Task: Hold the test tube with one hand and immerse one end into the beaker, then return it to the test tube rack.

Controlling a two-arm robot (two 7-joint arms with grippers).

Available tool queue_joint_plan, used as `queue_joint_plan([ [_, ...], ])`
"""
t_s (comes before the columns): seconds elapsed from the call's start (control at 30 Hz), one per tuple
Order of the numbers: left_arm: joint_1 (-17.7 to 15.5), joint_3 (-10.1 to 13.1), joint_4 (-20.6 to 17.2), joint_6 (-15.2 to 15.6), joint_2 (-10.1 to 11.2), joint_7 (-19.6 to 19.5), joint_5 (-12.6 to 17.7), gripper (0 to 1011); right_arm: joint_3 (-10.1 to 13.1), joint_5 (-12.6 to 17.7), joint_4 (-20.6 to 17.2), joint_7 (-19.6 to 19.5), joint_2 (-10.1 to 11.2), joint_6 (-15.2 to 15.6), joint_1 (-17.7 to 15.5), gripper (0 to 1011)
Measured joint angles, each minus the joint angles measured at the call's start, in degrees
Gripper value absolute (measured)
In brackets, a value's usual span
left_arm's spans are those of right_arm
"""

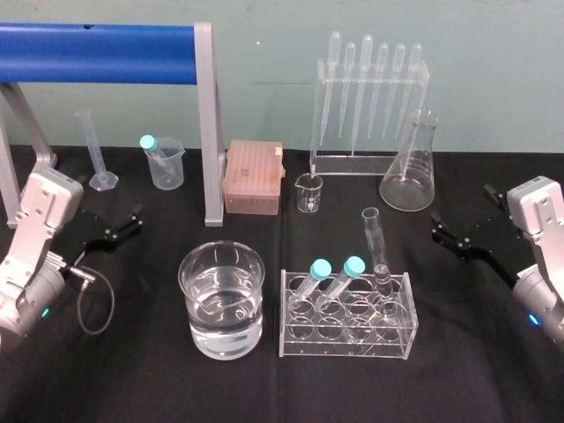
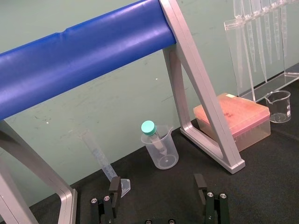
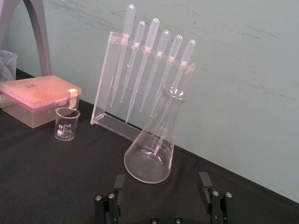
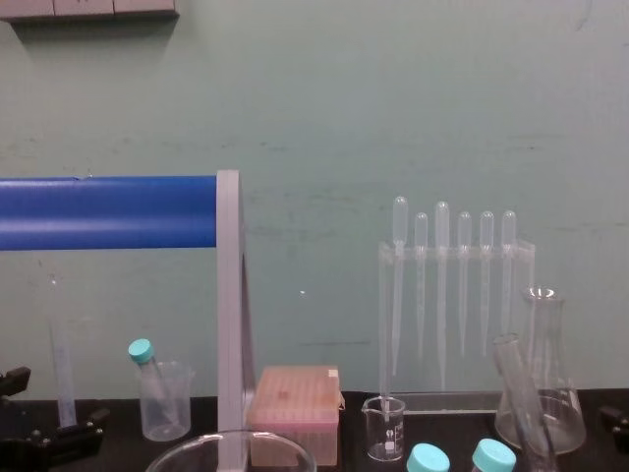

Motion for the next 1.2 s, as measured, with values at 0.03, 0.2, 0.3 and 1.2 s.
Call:
queue_joint_plan([
  [0.03,0.0,0.0,0.0,0.0,0.0,0.0,0.0,1000,0.0,0.0,0.0,0.0,0.0,0.0,0.0,1000],
  [0.2,0.0,0.0,0.0,0.0,0.0,0.0,0.0,1000,0.0,0.0,0.0,0.0,0.0,0.0,0.0,1000],
  [0.3,0.0,0.0,0.0,0.0,0.0,0.0,0.0,1000,0.0,0.0,0.0,0.0,0.0,0.0,0.0,1000],
  [1.2,0.0,0.0,0.0,0.0,0.0,0.0,0.0,1000,0.0,0.0,0.0,0.0,0.0,0.0,0.0,1000],
])
